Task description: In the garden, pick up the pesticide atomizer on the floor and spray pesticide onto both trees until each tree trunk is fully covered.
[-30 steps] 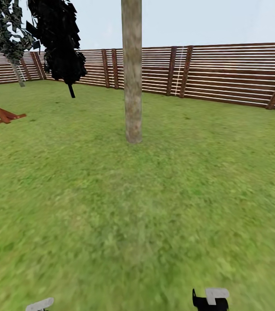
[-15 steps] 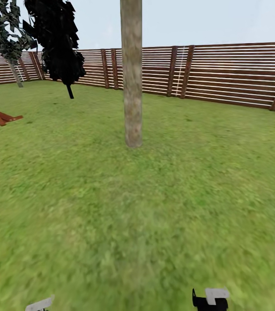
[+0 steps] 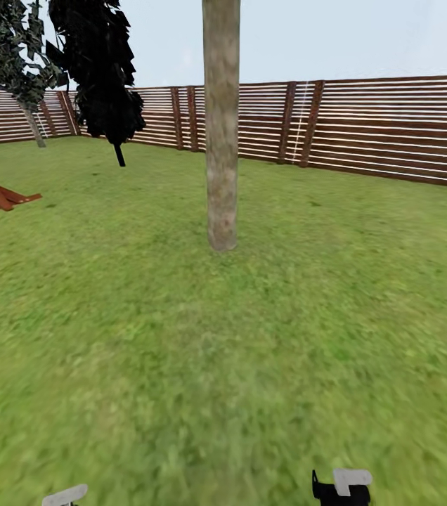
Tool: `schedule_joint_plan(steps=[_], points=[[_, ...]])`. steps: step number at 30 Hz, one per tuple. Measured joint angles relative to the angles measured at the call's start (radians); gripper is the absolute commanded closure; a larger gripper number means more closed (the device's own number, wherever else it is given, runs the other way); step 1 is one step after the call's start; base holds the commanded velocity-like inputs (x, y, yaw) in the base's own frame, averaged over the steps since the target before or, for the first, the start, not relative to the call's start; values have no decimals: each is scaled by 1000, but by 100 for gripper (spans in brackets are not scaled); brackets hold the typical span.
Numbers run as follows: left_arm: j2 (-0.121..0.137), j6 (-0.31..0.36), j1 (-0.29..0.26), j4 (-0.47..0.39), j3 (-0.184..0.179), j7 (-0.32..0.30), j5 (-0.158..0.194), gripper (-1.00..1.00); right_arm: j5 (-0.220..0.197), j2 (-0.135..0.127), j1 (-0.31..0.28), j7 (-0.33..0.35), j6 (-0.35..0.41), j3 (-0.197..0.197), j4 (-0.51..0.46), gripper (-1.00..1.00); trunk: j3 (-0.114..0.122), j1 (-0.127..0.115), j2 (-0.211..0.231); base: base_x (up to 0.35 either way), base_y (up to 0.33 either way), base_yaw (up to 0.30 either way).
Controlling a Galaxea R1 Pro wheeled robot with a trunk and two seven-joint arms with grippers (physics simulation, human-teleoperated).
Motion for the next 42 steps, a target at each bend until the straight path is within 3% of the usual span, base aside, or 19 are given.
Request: schedule_joint_plan(steps=[42], points=[[0,0,0,0,0,0,0,100,1,-5,0,0,1,-2,0,-100,3,0,0,336,0,7]])
